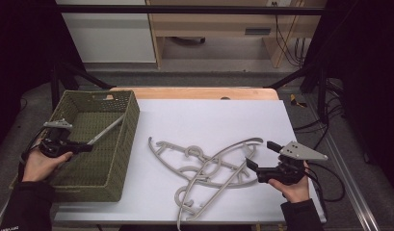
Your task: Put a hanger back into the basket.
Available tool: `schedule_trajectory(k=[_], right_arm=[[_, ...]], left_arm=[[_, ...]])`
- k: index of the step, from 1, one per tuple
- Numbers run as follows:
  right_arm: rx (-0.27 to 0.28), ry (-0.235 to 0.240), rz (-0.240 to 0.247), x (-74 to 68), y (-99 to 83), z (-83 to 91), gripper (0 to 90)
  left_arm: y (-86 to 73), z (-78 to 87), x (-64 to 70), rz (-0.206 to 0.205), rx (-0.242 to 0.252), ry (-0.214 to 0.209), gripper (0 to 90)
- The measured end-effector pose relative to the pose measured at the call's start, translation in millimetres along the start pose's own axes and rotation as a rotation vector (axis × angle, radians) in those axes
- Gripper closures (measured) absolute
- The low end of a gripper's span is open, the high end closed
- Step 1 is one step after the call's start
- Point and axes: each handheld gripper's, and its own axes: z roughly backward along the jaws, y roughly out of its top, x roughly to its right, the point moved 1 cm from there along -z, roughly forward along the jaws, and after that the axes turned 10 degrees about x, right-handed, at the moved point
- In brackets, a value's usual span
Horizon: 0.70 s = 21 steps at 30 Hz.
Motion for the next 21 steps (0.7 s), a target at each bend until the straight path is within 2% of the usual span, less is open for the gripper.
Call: schedule_trajectory(k=[4, 11, 13, 15, 18, 21], right_arm=[[0.002, 0.002, 0.001, -0.2, 0.4, 0.4, 4.8], [-0.001, 0.004, 0.002, -0.6, 0.1, -0.2, 4.8], [-0.002, 0.004, 0.002, -0.6, 0.0, -0.3, 4.8], [-0.001, 0.004, 0.002, -0.5, 0.0, -0.3, 4.8], [-0.002, 0.004, 0.002, -0.6, -0.1, -0.4, 4.8], [-0.003, 0.004, 0.003, -0.6, -0.4, -0.9, 4.8]], left_arm=[[0.7, -1.5, -0.9, -0.004, -0.009, 0.029, 81.1], [2.7, 1.6, -4.7, -0.007, 0.004, 0.128, 78.6], [3.3, 4.4, -7.6, -0.001, 0.018, 0.173, 77.3], [2.9, 5.8, -11.3, 0.006, 0.022, 0.239, 75.4], [1.2, 9.3, -18.1, 0.048, 0.044, 0.319, 68.6], [-1.0, 13.6, -22.0, 0.072, 0.070, 0.348, 65.5]])
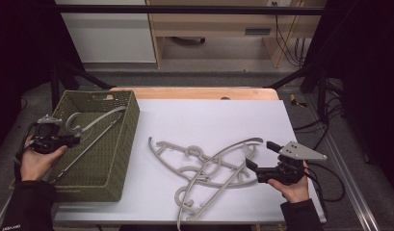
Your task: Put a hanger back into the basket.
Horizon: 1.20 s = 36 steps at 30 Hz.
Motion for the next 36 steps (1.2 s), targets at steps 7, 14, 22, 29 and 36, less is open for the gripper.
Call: schedule_trajectory(k=[7, 14, 22, 29, 36], right_arm=[[0.000, -0.001, -0.002, -0.5, -0.2, -0.7, 4.8], [-0.003, -0.001, -0.002, -1.4, -0.4, -1.5, 4.9], [-0.005, 0.000, 0.001, -1.8, -0.5, -1.9, 4.8], [0.000, 0.000, 0.000, -1.6, 0.2, -0.8, 4.8], [0.004, 0.004, -0.001, -1.6, 1.0, 0.4, 4.8]], left_arm=[[-1.1, 7.7, -7.3, 0.026, 0.034, 0.076, 56.5], [3.3, 24.0, -3.2, 0.022, 0.098, 0.094, 52.3], [8.7, 38.0, 22.5, 0.004, 0.192, 0.003, 48.7], [21.5, 54.0, 63.1, -0.059, 0.283, -0.138, 39.8], [28.3, 60.3, 106.4, -0.116, 0.332, -0.224, 26.4]])
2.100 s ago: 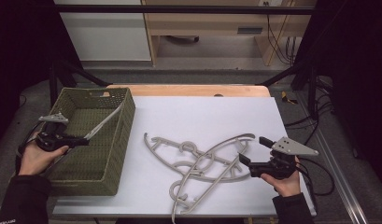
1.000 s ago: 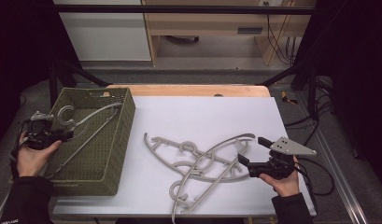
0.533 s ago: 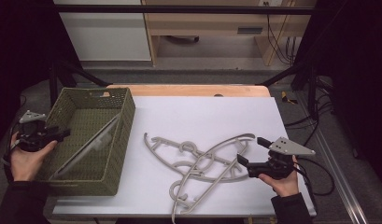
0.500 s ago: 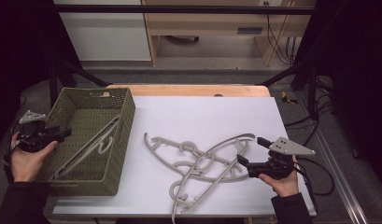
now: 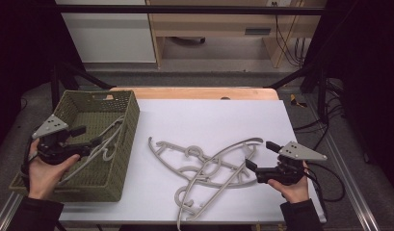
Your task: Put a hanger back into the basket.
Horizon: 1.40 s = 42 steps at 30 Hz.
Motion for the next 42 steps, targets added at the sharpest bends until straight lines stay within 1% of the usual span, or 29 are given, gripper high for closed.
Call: schedule_trajectory(k=[1, 2, 3, 6, 11, 13, 14, 16, 18, 20, 21, 25, 28, 30, 32, 33, 34, 37, 38, 40, 41, 42], right_arm=[[0.001, 0.001, 0.001, 0.1, 0.1, 0.1, 4.8], [0.001, 0.001, 0.001, 0.1, 0.1, 0.1, 4.8], [0.001, 0.000, -0.002, -0.1, 0.2, 0.2, 4.9], [0.000, -0.001, -0.004, -0.2, 0.2, 0.1, 4.9], [-0.002, 0.004, 0.001, -0.1, 0.0, 0.0, 5.0], [-0.004, 0.001, -0.002, -0.6, -0.3, -0.4, 5.1], [-0.004, 0.001, 0.001, -0.5, -0.4, -0.8, 5.1], [-0.006, -0.003, 0.008, -0.7, -0.8, -1.6, 5.2], [-0.012, -0.004, 0.006, -0.9, -1.4, -2.4, 5.2], [-0.018, -0.001, 0.010, -1.4, -2.2, -3.6, 5.3], [-0.022, 0.001, 0.010, -1.7, -2.5, -4.2, 5.3], [-0.032, 0.007, 0.012, -2.7, -4.2, -6.7, 6.2], [-0.041, 0.014, 0.015, -3.7, -5.9, -9.2, 6.6], [-0.049, 0.019, 0.019, -4.3, -7.1, -11.1, 6.8], [-0.058, 0.021, 0.019, -5.1, -8.5, -13.1, 6.9], [-0.067, 0.023, 0.012, -6.7, -9.7, -14.8, 7.0], [-0.067, 0.023, 0.012, -6.7, -9.7, -14.8, 7.0], [-0.075, 0.027, 0.018, -7.8, -11.6, -17.6, 7.1], [-0.080, 0.030, 0.018, -8.1, -12.2, -18.3, 7.2], [-0.088, 0.029, 0.018, -8.9, -13.7, -20.5, 7.3], [-0.095, 0.033, 0.020, -9.1, -14.5, -21.5, 7.5], [-0.101, 0.031, 0.019, -9.8, -15.3, -22.7, 7.7]], left_arm=[[0.8, -1.3, 5.6, -0.008, 0.001, -0.013, 22.7], [1.4, -2.9, 11.7, -0.012, 0.010, -0.023, 22.7], [2.0, -4.4, 17.5, -0.021, 0.009, -0.033, 19.7], [3.2, -10.5, 35.1, -0.037, 0.007, -0.066, 17.2], [1.3, -23.4, 62.5, -0.052, 0.000, -0.124, 16.2], [-0.7, -29.3, 71.8, -0.056, -0.012, -0.147, 15.9], [-2.3, -32.0, 76.5, -0.051, -0.013, -0.159, 15.9], [-5.5, -36.8, 85.2, -0.054, -0.018, -0.177, 15.9], [-9.8, -41.0, 93.7, -0.049, -0.021, -0.200, 15.9], [-14.3, -45.1, 102.6, -0.055, -0.028, -0.216, 15.9], [-16.5, -47.0, 106.5, -0.062, -0.028, -0.220, 15.9], [-25.0, -54.1, 121.1, -0.063, -0.042, -0.255, 16.3], [-33.1, -57.3, 130.7, -0.047, -0.036, -0.275, 17.4], [-38.8, -60.8, 137.0, -0.044, -0.056, -0.286, 18.7], [-44.1, -64.3, 143.3, -0.046, -0.060, -0.287, 19.8], [-50.0, -69.1, 149.2, -0.040, -0.074, -0.299, 20.5], [-50.0, -69.1, 149.2, -0.040, -0.074, -0.299, 20.6], [-58.1, -75.9, 157.2, -0.054, -0.102, -0.310, 20.6], [-60.8, -77.7, 159.5, -0.048, -0.107, -0.312, 21.1], [-66.0, -81.9, 164.3, -0.034, -0.122, -0.333, 23.8], [-68.6, -84.3, 167.4, -0.031, -0.129, -0.338, 24.4], [-70.8, -86.4, 170.3, -0.038, -0.142, -0.346, 25.2]])
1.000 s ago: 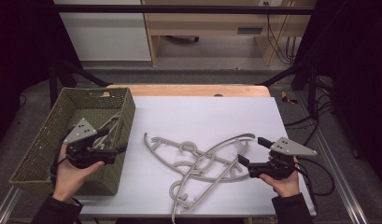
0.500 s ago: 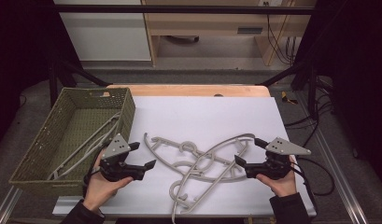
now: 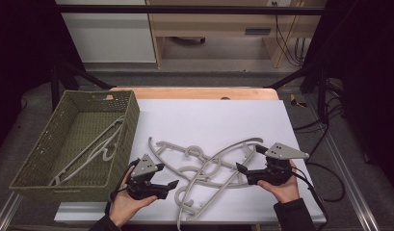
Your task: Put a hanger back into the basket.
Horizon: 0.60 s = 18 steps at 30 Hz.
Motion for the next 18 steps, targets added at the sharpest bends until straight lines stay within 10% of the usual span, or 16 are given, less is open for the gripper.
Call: schedule_trajectory(k=[18], right_arm=[[-0.084, 0.030, 0.029, -6.0, -9.1, -21.9, 10.3]], left_arm=[[-19.0, -39.8, 21.5, -0.019, -0.109, -0.079, 46.8]])
